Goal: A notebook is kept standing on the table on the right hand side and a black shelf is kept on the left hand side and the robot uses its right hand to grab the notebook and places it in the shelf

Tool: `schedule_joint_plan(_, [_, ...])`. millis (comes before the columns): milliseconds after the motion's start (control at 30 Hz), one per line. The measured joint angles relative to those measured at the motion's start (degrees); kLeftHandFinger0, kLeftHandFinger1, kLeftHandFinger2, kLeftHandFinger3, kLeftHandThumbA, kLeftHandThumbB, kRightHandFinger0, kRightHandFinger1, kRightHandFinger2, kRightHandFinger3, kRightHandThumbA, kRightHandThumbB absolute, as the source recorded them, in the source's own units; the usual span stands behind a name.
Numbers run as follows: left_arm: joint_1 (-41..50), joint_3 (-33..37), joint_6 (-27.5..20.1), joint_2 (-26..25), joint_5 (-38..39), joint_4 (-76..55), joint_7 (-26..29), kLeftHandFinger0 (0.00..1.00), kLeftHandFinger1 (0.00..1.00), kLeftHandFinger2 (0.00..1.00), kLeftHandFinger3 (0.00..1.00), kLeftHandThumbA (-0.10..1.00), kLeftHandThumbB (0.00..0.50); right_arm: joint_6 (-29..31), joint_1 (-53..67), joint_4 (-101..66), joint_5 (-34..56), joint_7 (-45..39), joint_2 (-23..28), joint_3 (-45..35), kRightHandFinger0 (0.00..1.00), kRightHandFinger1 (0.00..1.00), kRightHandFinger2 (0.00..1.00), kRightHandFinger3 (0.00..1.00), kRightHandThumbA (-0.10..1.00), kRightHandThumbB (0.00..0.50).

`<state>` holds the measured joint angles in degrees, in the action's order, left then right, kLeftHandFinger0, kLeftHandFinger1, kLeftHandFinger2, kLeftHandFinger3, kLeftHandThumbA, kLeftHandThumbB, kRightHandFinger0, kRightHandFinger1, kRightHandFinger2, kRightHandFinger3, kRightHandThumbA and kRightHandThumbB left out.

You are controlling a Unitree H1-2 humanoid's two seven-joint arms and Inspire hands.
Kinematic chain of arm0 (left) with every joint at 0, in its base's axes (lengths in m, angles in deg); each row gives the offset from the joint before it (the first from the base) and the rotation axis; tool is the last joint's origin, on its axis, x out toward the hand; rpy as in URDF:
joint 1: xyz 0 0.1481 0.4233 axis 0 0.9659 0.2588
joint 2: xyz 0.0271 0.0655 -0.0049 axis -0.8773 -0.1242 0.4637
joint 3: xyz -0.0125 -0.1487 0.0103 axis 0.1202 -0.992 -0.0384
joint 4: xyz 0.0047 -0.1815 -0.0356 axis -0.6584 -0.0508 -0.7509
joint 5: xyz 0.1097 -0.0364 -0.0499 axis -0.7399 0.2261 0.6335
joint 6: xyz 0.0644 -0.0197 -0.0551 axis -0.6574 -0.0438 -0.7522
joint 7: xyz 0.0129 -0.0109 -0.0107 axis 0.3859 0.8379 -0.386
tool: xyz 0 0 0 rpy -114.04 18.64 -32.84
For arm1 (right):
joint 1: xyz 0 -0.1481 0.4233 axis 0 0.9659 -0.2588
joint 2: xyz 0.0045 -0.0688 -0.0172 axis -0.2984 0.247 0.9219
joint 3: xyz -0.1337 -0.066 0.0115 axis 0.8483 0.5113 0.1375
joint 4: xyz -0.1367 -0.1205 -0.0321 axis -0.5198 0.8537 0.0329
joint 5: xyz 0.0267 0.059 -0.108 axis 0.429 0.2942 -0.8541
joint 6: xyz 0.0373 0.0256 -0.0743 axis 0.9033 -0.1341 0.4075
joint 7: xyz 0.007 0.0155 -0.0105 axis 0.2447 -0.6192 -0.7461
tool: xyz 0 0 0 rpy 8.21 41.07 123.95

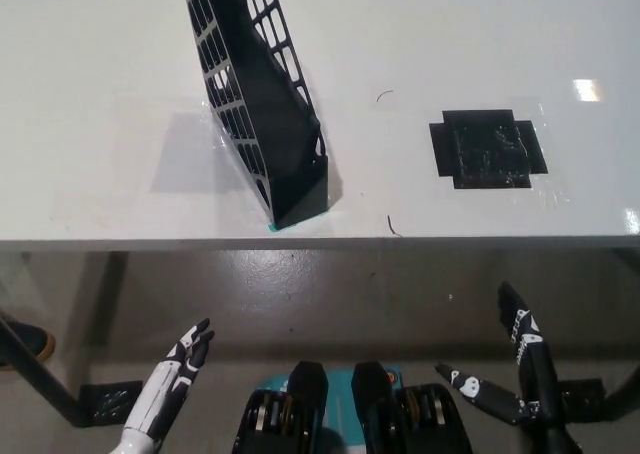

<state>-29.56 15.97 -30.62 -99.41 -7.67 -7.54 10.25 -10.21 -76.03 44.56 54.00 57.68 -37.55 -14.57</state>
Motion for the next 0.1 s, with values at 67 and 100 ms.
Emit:
schedule_joint_plan(67, [0.0, 0.0, 0.0, 0.0, 0.0, 0.0, 0.0, 1.00, 1.00, 1.00, 1.00, 1.00, 0.158, 0.0, -0.1, 0.0, 0.4, -0.7, -0.1, -0.5, 1.00, 1.00, 1.00, 1.00, 0.97, 0.172])
schedule_joint_plan(100, [0.0, 0.0, 0.0, 0.0, 0.0, 0.0, 0.0, 1.00, 1.00, 1.00, 1.00, 1.00, 0.162, 0.0, -0.1, 0.0, 0.5, -1.1, -0.2, -0.7, 1.00, 1.00, 1.00, 1.00, 0.96, 0.168])
